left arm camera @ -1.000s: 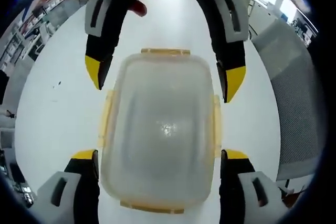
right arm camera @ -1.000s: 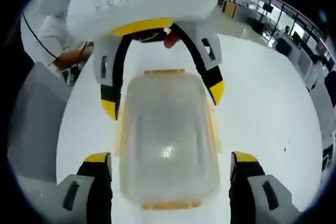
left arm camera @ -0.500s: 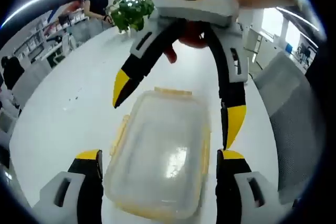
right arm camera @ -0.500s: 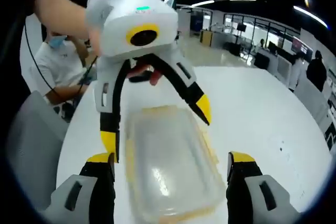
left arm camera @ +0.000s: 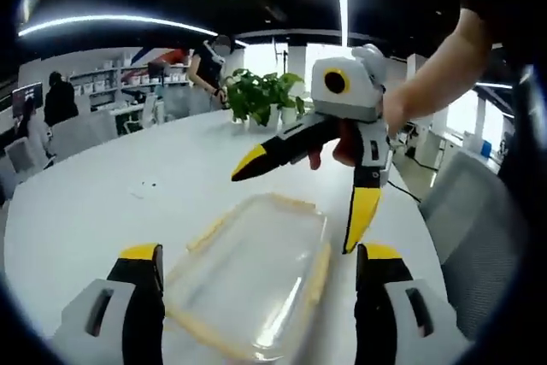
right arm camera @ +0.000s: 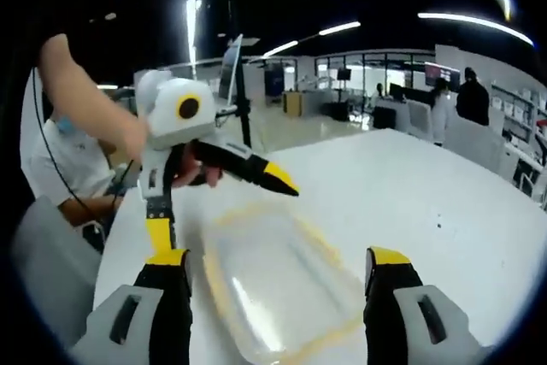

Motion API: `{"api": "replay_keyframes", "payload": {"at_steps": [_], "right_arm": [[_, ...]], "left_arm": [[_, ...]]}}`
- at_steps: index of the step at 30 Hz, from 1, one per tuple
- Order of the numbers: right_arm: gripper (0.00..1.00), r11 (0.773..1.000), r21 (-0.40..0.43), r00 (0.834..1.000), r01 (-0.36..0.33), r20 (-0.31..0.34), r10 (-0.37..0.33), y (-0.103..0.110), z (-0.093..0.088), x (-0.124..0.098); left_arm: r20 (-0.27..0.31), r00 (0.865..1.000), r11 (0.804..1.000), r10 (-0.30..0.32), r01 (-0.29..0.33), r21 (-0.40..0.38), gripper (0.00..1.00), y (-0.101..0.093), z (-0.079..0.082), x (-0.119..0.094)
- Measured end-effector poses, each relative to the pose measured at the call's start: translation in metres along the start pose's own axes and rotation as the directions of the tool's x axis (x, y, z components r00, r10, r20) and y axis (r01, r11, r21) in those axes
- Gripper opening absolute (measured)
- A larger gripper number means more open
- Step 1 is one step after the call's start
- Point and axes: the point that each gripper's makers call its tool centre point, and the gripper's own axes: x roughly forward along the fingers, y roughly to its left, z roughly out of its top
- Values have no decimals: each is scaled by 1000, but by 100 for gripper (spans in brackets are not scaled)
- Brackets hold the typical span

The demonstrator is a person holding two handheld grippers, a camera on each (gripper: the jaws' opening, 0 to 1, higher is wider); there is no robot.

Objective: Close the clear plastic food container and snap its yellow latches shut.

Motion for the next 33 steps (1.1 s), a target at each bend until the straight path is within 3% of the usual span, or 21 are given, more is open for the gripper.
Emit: {"api": "replay_keyframes", "payload": {"at_steps": [2,9,27,33], "right_arm": [[83,999,6,998,51,37,-51,-5,7,-2],[81,989,80,988,122,89,-129,-11,12,-10],[81,978,104,979,180,81,-189,-4,4,-37],[81,973,104,974,205,74,-213,1,0,-48]], "left_arm": [[22,999,1000,25,-25,-14,92,3,1,-3],[58,996,997,64,-61,-49,89,5,5,-9],[67,993,991,95,-88,-105,88,-7,0,-25],[77,988,985,135,-125,-122,87,-6,3,-38]]}}
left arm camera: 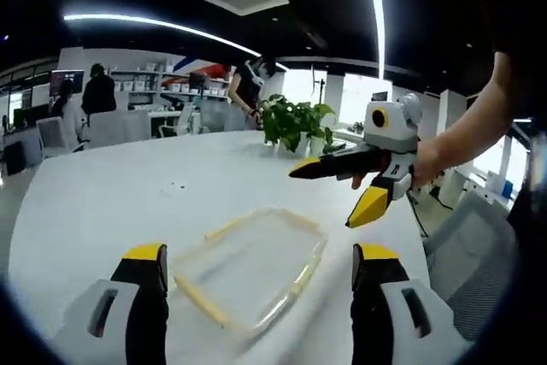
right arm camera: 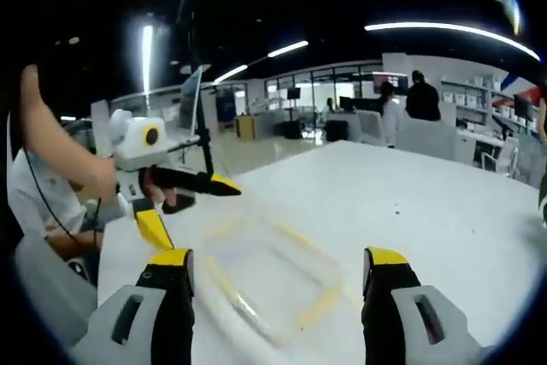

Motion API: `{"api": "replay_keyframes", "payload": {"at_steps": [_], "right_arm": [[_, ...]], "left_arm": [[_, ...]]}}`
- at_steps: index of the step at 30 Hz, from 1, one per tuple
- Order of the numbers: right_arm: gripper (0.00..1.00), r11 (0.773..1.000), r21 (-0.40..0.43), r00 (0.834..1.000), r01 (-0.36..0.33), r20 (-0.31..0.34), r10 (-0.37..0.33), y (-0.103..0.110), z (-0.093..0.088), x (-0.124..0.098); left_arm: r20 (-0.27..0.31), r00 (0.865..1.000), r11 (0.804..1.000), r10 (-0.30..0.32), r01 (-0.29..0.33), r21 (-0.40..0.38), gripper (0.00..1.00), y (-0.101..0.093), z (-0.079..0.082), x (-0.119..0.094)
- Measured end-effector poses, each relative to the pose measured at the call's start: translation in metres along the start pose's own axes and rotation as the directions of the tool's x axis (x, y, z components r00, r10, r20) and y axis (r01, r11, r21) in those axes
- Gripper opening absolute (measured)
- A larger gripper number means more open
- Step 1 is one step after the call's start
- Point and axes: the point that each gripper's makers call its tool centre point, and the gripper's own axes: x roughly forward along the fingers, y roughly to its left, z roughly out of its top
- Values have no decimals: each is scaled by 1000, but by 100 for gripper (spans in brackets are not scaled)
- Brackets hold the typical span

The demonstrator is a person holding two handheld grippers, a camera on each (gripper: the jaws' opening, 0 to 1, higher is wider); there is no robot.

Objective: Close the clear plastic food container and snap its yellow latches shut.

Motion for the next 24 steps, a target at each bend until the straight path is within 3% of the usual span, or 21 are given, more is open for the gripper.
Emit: {"api": "replay_keyframes", "payload": {"at_steps": [11,19,24], "right_arm": [[81,998,32,998,61,4,-61,0,-2,-24],[78,994,48,995,96,-5,-95,3,-4,-41],[78,996,37,996,87,-25,-86,19,-12,-49]], "left_arm": [[19,998,999,53,-53,-10,85,2,8,-21],[10,998,997,64,-64,-32,84,-11,1,-33],[-5,998,998,61,-61,-17,84,-23,-3,-46]]}}
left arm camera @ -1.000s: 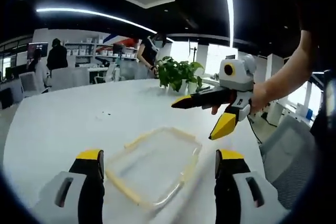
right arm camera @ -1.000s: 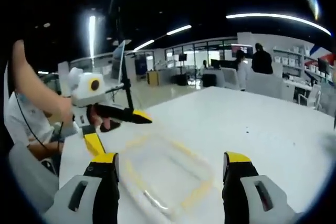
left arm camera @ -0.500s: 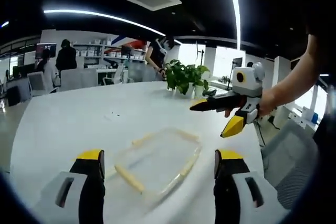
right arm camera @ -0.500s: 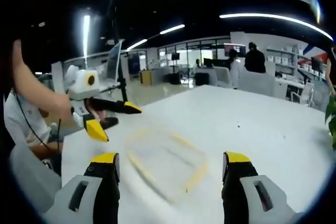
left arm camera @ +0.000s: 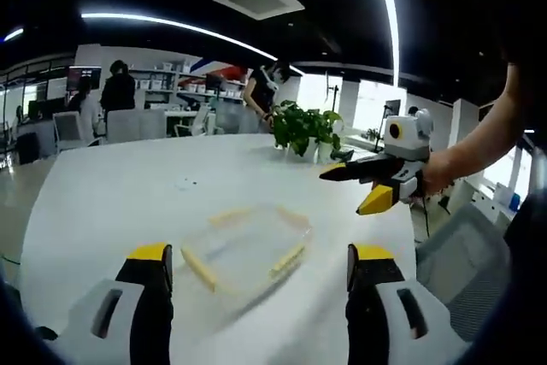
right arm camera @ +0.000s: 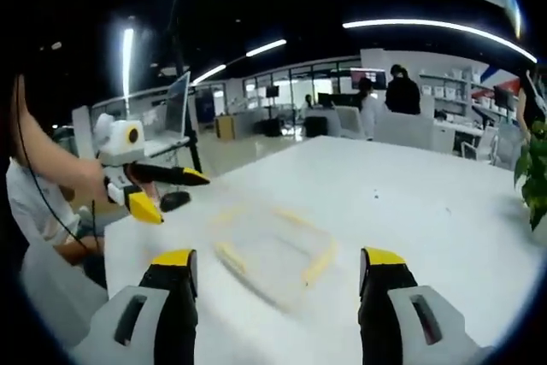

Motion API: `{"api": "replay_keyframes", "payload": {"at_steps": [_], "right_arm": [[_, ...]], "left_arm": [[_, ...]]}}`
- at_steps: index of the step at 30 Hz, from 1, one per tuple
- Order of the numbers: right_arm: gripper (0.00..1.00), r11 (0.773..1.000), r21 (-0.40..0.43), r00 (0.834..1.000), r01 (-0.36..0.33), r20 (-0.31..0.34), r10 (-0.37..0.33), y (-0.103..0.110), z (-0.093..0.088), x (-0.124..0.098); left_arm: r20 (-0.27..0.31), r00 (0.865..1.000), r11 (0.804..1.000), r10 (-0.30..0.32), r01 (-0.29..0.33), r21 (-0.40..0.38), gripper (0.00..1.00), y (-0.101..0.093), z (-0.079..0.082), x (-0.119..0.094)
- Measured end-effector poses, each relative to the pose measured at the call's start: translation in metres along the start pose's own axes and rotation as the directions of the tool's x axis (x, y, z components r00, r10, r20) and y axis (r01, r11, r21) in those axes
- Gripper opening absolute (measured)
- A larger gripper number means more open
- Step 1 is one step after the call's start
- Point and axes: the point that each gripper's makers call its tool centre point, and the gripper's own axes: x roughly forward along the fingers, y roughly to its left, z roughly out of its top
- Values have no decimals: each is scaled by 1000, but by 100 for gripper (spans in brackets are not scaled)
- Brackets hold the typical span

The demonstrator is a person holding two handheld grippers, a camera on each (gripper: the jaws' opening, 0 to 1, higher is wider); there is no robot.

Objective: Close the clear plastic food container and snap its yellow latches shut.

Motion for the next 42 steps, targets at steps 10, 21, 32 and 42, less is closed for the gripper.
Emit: {"api": "replay_keyframes", "payload": {"at_steps": [10,21,32,42], "right_arm": [[79,999,-41,1000,0,-26,-2,12,-3,-22],[78,999,20,999,48,-9,-48,8,-7,-50],[80,997,43,998,63,-31,-61,15,-17,-71],[79,997,62,998,55,-38,-53,25,-20,-89]], "left_arm": [[3,1000,1000,12,-12,-24,84,-10,-4,-21],[-6,999,998,41,-41,-44,81,-18,-12,-44],[-8,999,996,41,-41,-80,79,-32,-21,-57],[24,998,992,55,-51,-119,78,-46,-15,-71]]}}
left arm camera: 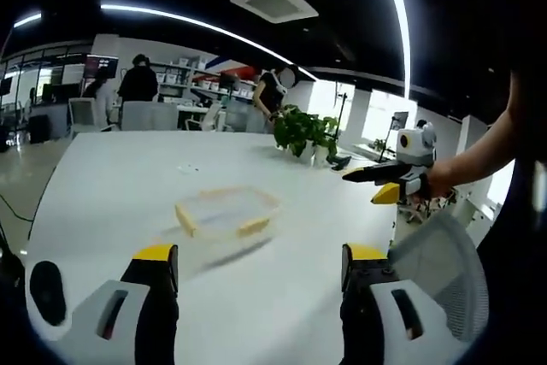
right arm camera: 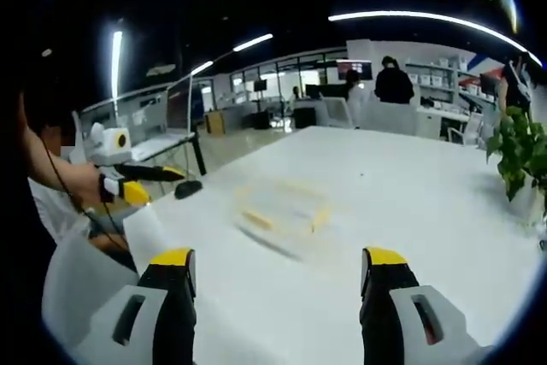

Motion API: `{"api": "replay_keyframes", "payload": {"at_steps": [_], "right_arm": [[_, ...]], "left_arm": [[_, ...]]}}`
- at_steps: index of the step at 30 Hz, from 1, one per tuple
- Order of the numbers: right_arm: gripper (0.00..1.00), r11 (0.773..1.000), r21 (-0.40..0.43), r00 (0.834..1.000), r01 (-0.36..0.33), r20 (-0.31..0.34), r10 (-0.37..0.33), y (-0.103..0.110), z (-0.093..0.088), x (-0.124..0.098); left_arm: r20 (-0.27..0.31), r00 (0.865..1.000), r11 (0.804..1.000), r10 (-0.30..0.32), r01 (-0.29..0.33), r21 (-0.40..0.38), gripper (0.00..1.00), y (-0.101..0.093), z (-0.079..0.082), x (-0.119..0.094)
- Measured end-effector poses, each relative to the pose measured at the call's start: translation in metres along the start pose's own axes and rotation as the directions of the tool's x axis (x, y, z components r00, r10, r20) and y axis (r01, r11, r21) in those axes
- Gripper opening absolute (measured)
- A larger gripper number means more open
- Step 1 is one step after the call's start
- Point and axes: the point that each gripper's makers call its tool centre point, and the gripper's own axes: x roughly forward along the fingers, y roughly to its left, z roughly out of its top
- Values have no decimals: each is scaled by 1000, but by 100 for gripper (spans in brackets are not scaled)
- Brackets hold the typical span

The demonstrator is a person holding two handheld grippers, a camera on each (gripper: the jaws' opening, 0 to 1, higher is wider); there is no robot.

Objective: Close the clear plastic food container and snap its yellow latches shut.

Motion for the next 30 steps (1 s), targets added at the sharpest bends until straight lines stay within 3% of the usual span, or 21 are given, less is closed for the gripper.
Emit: {"api": "replay_keyframes", "payload": {"at_steps": [14,30], "right_arm": [[78,999,38,999,33,20,-34,1,-10,-29],[78,995,66,997,78,17,-79,-6,-29,-57]], "left_arm": [[18,999,998,39,-38,-54,76,-18,-11,-18],[27,998,996,63,-61,-67,75,-39,-21,-20]]}}
